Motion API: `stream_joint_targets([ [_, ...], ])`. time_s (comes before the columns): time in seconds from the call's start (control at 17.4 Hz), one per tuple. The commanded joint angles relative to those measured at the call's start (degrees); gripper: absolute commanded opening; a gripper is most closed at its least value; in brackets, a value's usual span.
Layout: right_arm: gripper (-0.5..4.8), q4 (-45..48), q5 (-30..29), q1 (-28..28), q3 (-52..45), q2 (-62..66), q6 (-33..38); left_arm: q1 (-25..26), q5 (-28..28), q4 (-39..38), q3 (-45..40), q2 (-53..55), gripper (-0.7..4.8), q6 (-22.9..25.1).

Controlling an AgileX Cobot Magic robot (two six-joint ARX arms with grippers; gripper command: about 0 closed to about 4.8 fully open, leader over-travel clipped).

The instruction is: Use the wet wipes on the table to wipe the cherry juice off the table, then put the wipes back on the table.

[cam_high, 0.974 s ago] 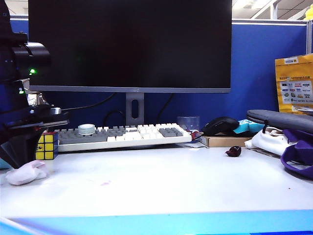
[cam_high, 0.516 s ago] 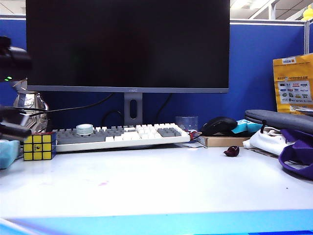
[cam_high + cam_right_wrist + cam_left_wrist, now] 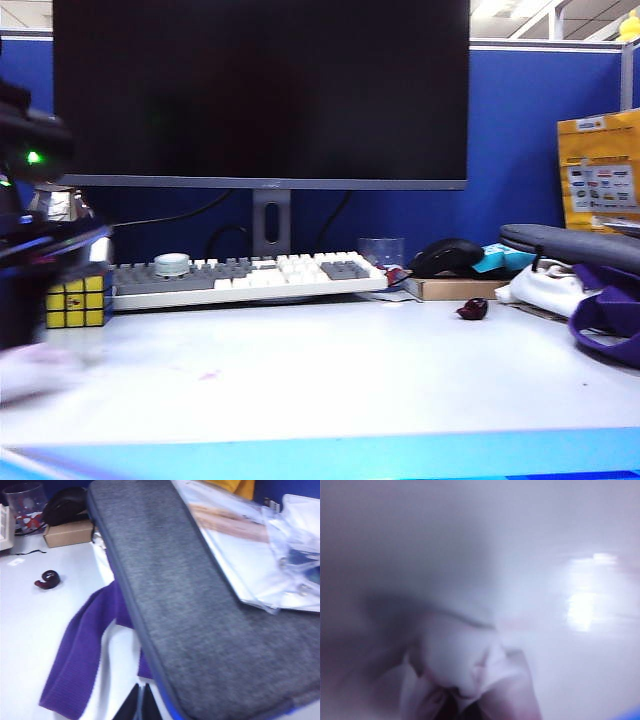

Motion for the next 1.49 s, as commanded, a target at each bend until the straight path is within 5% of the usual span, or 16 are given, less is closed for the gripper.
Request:
stream_joint_targets([
  [0.06,0.0,0.11,0.22,-0.07,0.0,-0.02,-0.13,0.81,-17.14,3.39,-1.62,1.95,-0.06,-1.11],
  [0.34,0.0,0.11,0.22,-0.07,0.0,-0.02,-0.13,0.44,7.54,18.32,-1.49,2.1,-0.06,-10.97],
  [0.46,0.0,0.11,0.22,-0.04,0.0,-0.02,-0.13,-0.63,11.89,21.77,-1.51,2.12,-0.06,-12.76],
  [0.57,0.0,0.13,0.22,-0.04,0.0,-0.02,-0.13,-2.23,10.78,25.53,-1.49,2.19,-0.06,-15.1],
  [0.8,0.0,0.11,0.22,-0.04,0.0,-0.02,-0.13,-1.79,-14.38,22.1,-1.46,2.19,-0.06,-11.47],
  [0.92,0.0,0.11,0.2,-0.04,0.0,-0.02,-0.13,-1.53,-20.83,20.98,-1.46,2.19,-0.06,-9.92],
  [1.03,0.0,0.11,0.22,-0.02,0.0,-0.02,-0.13,-1.31,-18.12,22.45,-1.46,2.19,-0.06,-9.94],
  [1.2,0.0,0.13,0.22,-0.04,0.0,-0.02,-0.13,-2.82,4.79,30.03,-1.46,2.43,-0.06,-13.81],
  [1.26,0.0,0.11,0.2,-0.02,0.0,-0.02,-0.13,-4.42,8.41,31.47,-1.46,2.43,-0.06,-15.32],
  [1.49,0.0,0.11,0.2,-0.02,0.0,-0.02,-0.13,-13.44,8.48,31.8,-0.72,2.84,-0.06,-15.56],
])
